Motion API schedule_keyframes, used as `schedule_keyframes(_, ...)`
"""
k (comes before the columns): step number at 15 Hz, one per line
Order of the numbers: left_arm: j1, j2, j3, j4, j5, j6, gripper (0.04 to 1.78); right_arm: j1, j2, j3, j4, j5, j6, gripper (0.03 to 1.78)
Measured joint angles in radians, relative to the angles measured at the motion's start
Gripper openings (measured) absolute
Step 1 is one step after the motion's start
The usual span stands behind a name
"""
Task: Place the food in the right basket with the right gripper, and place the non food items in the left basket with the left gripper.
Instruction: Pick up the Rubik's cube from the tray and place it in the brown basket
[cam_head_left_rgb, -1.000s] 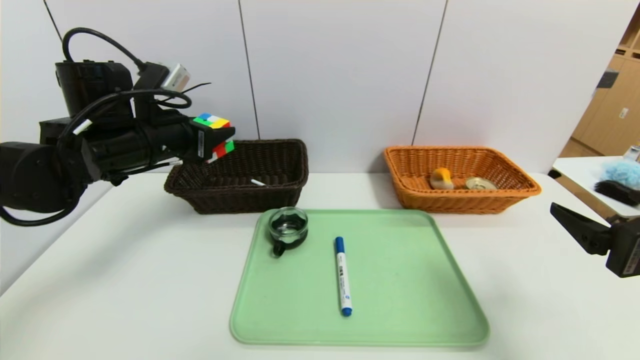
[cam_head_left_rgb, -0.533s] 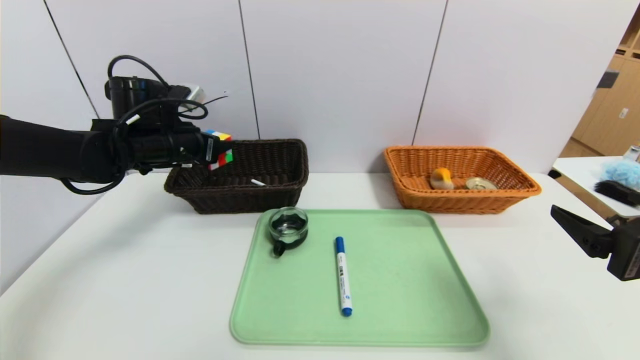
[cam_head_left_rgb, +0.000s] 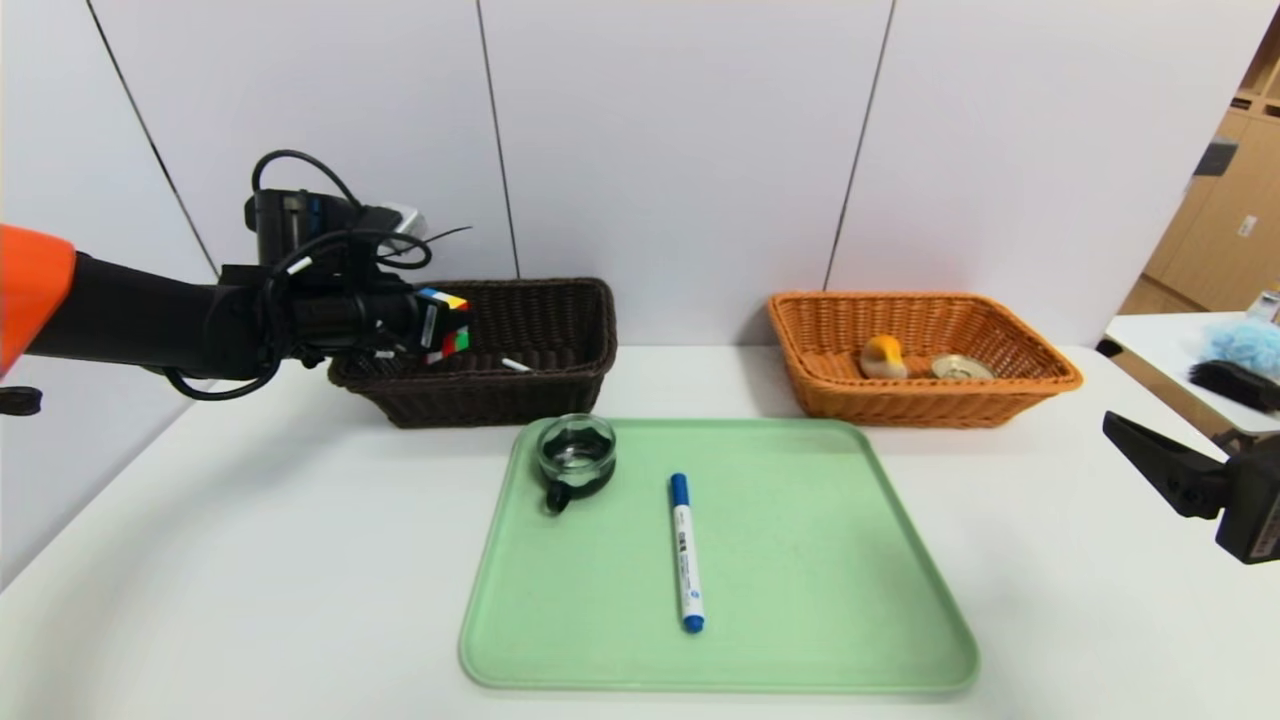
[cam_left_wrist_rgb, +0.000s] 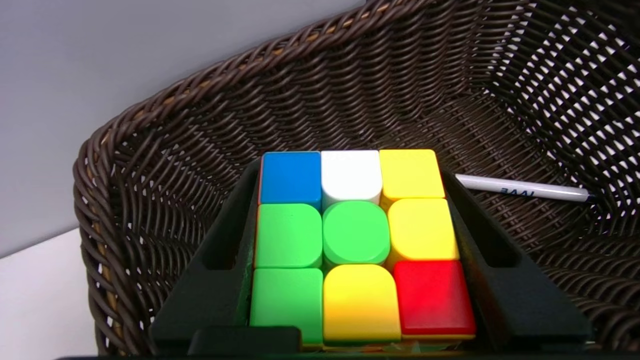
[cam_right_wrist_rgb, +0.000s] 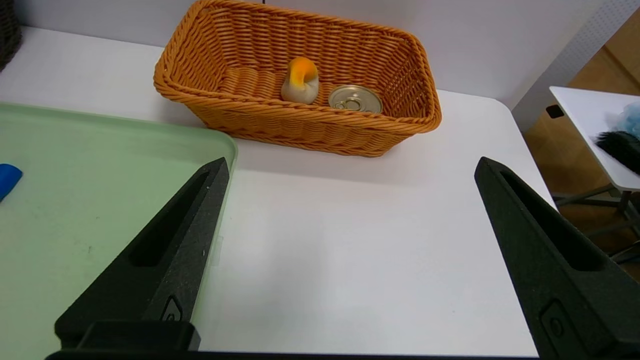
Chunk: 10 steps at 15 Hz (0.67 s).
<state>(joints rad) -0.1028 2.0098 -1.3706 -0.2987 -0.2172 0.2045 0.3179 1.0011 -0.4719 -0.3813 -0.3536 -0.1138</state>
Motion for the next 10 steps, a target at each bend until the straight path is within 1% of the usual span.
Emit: schedule_keyframes(10, 0.001, 0.011, 0.014, -0.007, 0.002, 0.007, 1.00, -0.001, -0.001, 0.001, -0.004, 0.000, 0.002, 1.70)
